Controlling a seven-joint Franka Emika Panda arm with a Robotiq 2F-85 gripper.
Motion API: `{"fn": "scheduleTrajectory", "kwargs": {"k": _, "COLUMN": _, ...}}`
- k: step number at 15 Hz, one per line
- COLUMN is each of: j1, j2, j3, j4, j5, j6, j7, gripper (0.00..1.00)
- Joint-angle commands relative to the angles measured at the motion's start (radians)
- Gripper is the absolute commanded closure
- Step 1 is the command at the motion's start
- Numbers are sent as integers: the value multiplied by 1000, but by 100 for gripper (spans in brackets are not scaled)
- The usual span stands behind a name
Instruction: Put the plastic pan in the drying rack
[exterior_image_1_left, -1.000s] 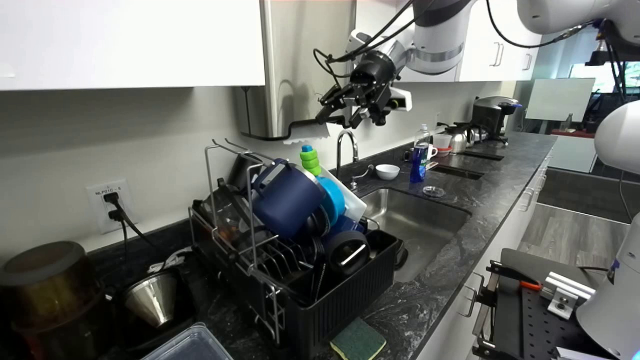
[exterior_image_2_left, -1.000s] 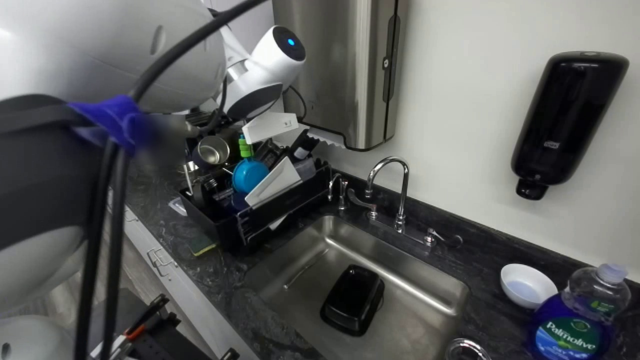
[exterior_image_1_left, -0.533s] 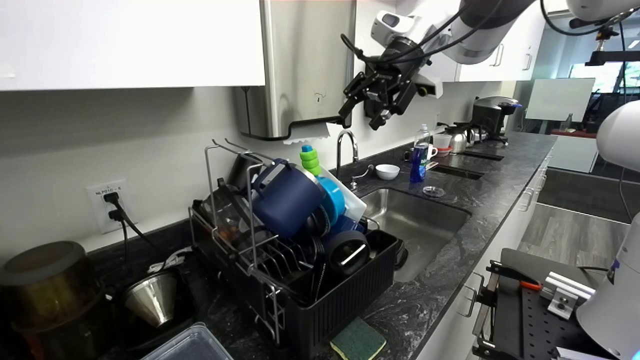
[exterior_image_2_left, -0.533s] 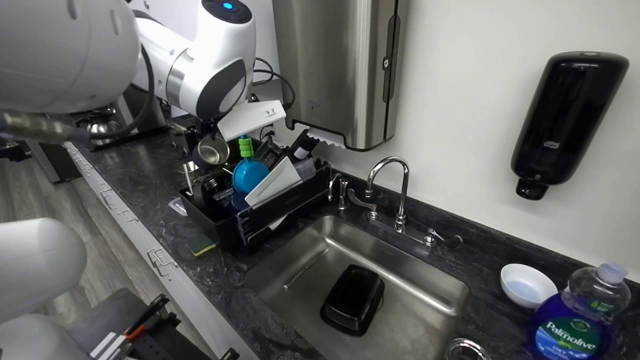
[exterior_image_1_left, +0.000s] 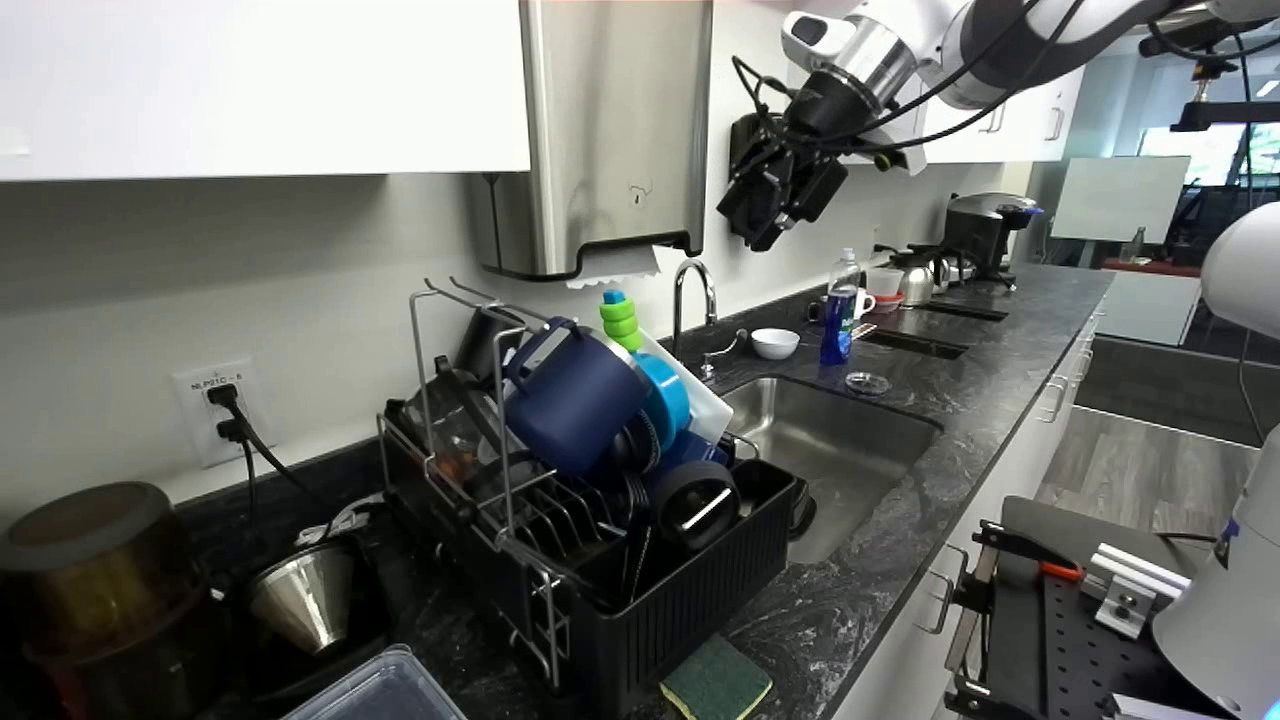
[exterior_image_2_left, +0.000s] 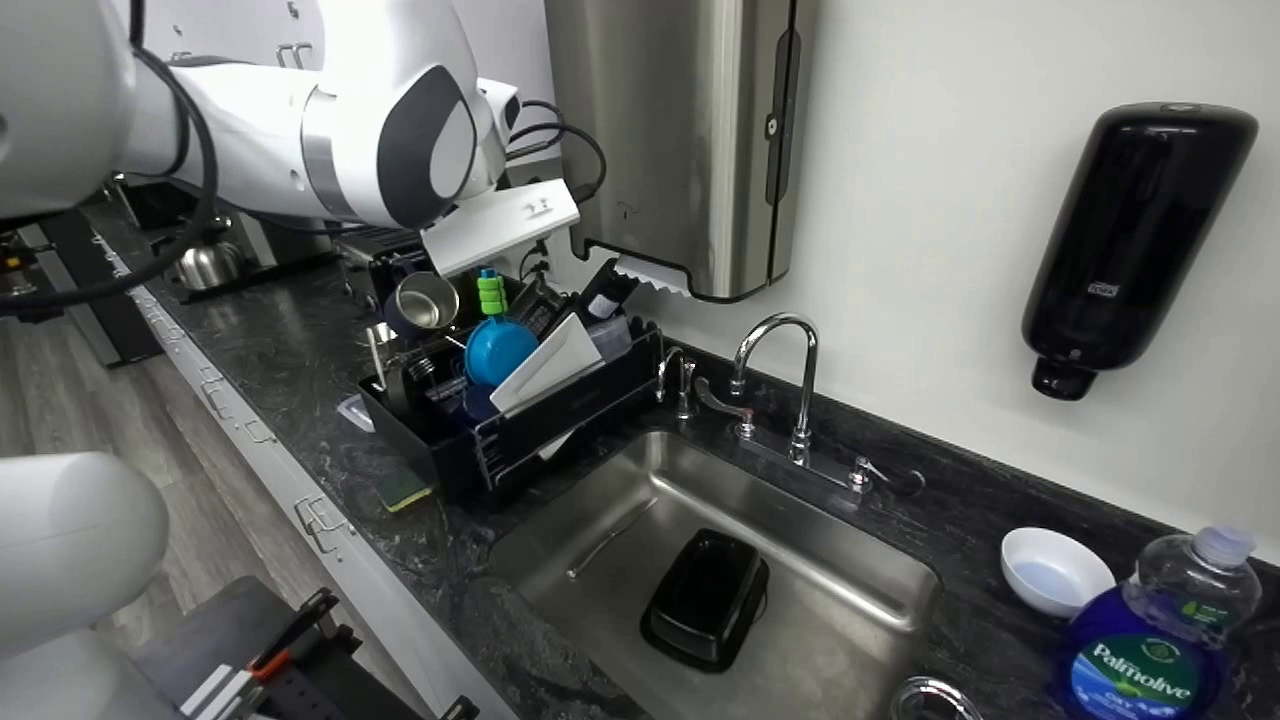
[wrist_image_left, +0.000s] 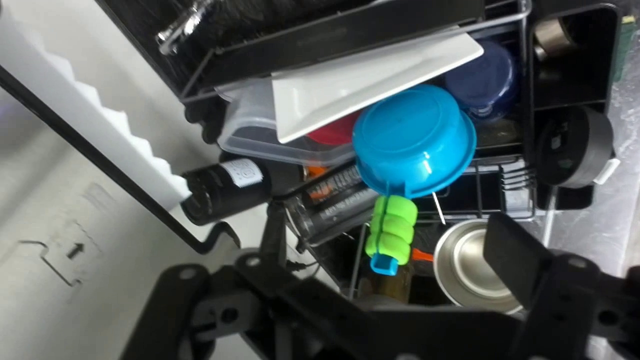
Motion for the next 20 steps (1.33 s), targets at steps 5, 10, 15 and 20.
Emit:
{"fn": "scheduleTrajectory", "kwargs": {"k": 5, "j1": -36, "j2": -107, "j3": 16, "j4": 80, "j5": -202, "j6": -175, "j7": 366, "gripper": 0}}
{"fn": "scheduleTrajectory", "kwargs": {"k": 10, "j1": -6, "j2": -156, "j3": -21, "j4": 113, "j5": -224, "j6": -362, "j7": 551, "gripper": 0}}
{"fn": "scheduleTrajectory", "kwargs": {"k": 15, "j1": 1, "j2": -164, "j3": -60, "j4": 95, "j5": -197, "j6": -424, "j7": 787, "gripper": 0}}
{"fn": "scheduleTrajectory", "kwargs": {"k": 20, "j1": 2, "j2": -143, "j3": -62, "j4": 59, "j5": -161, "j6": -403, "j7": 976, "gripper": 0}}
